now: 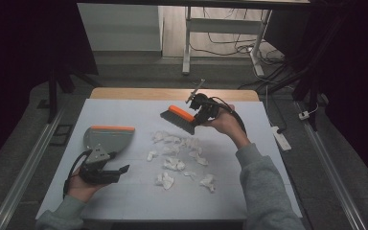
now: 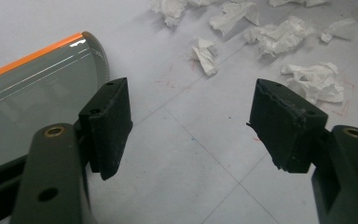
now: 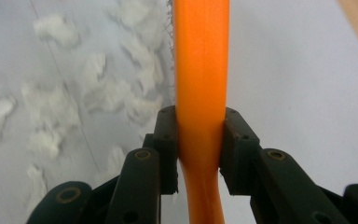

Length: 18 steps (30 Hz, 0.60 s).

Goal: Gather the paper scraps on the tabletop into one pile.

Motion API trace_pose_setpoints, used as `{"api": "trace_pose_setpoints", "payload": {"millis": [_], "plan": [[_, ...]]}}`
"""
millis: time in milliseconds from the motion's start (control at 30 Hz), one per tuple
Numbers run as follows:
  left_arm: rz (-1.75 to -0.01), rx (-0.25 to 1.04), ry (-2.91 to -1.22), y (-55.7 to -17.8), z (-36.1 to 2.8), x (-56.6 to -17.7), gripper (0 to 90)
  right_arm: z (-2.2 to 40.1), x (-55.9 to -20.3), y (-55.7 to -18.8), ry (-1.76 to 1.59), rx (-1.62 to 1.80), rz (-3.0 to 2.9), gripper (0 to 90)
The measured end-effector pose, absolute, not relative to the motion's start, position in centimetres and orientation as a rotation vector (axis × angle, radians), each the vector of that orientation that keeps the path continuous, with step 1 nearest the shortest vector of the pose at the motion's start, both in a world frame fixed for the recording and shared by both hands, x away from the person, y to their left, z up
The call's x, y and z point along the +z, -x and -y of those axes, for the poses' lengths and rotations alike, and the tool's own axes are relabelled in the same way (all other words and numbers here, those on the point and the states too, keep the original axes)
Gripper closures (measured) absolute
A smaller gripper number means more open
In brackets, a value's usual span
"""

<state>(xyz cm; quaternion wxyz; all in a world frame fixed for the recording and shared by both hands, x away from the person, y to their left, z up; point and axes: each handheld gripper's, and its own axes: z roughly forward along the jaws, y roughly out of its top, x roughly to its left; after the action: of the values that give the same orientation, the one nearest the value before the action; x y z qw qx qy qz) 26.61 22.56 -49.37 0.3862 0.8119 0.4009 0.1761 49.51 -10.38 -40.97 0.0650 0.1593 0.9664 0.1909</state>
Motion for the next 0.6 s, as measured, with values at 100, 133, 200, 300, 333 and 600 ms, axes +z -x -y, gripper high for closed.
{"api": "trace_pose_setpoints", "payload": {"millis": [100, 133, 200, 300, 333, 600], "plan": [[-1.021, 0.448, -2.067, -26.6, -22.6, -49.4, 29.7, 9.3, -40.7, -49.1, -0.455, 0.621, -2.869, 70.4], [-1.022, 0.447, -2.067, -26.6, -22.6, -49.4, 29.8, 8.8, -40.7, -48.8, -0.445, 0.615, -2.849, 70.4], [-1.022, 0.445, -2.066, -26.6, -22.6, -49.4, 29.8, 7.8, -40.9, -48.8, -0.402, 0.57, -2.818, 70.4], [-1.02, 0.446, -2.067, -26.6, -22.5, -49.4, 29.8, 6.4, -41.7, -49.4, -0.373, 0.529, -2.822, 70.4], [-1.017, 0.446, -2.067, -26.6, -22.5, -49.4, 29.7, 5.9, -42.1, -49.7, -0.362, 0.499, -2.82, 70.4], [-1.02, 0.44, -2.058, -26.6, -22.7, -49.5, 29.9, 3.9, -45.1, -50.7, -0.259, 0.369, -2.897, 70.5]]}}
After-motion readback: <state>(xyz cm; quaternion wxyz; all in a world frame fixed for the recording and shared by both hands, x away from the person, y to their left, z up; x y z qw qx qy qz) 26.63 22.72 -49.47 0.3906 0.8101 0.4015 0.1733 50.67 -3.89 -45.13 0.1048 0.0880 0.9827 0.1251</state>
